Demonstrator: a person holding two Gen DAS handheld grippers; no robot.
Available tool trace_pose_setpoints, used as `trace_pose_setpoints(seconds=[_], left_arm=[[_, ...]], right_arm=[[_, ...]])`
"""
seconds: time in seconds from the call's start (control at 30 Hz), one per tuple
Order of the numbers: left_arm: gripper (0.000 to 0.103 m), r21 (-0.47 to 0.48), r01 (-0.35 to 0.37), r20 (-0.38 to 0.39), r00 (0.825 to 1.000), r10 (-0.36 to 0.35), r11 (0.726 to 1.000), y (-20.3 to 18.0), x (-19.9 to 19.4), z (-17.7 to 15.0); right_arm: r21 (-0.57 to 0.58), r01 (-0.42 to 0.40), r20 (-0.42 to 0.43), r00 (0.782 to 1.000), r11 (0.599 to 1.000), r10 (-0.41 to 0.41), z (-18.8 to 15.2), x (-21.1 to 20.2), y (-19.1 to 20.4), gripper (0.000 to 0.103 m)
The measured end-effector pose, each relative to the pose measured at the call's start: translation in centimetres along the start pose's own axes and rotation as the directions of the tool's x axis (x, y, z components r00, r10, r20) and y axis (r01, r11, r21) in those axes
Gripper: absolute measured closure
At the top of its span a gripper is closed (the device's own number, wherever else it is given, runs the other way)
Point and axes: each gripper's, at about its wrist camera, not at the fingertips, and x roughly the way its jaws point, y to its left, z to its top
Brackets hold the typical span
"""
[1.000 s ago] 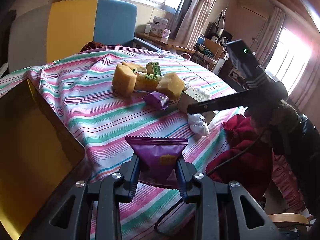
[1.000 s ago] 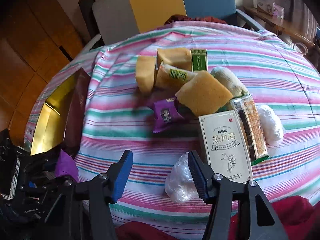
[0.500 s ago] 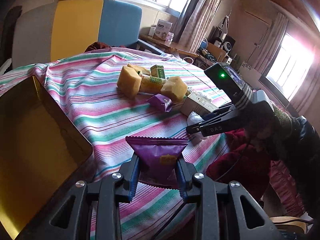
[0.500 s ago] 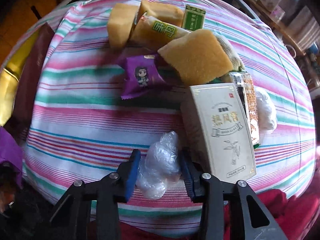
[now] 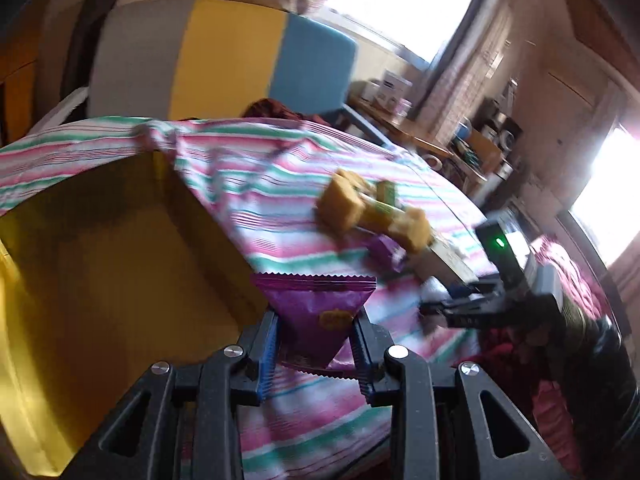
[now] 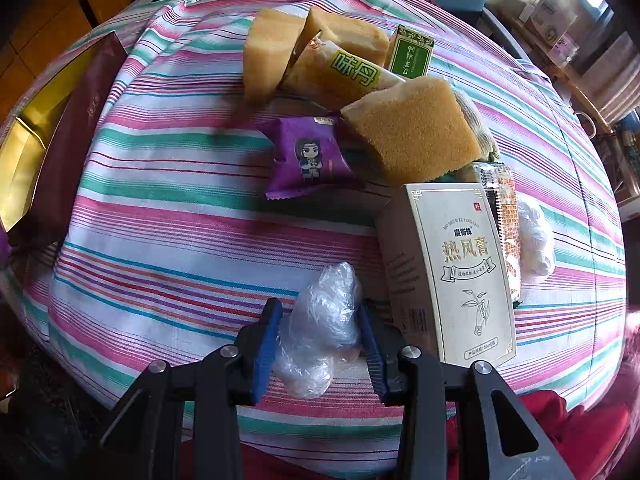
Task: Organize objects
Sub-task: 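Carry the packet toward the gold tray with the left tool while the right tool grasps the clear plastic bundle, then lower the purple packet into the gold tray and open the left tool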
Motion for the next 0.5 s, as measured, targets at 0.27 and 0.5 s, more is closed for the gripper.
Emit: trace_pose_setpoints(seconds=[0.27, 0.5], left_arm=[[0.071, -0.189, -0.236, -0.051, 0.972, 0.23, 0.953, 11.5, -2.3, 3.2], [0.071, -0.37, -0.362, -0.158, 0.932, 0.326, 0.856, 21.4, -0.8, 4.7]], right_arm=[[-0.021, 0.001, -0.007, 1.0, 1.0, -0.001, 0.4, -0.2, -0.4, 0.063], [-0.025, -0.001, 0.002, 1.0, 1.0, 0.001, 1.0, -0.7, -1.2, 0.063]])
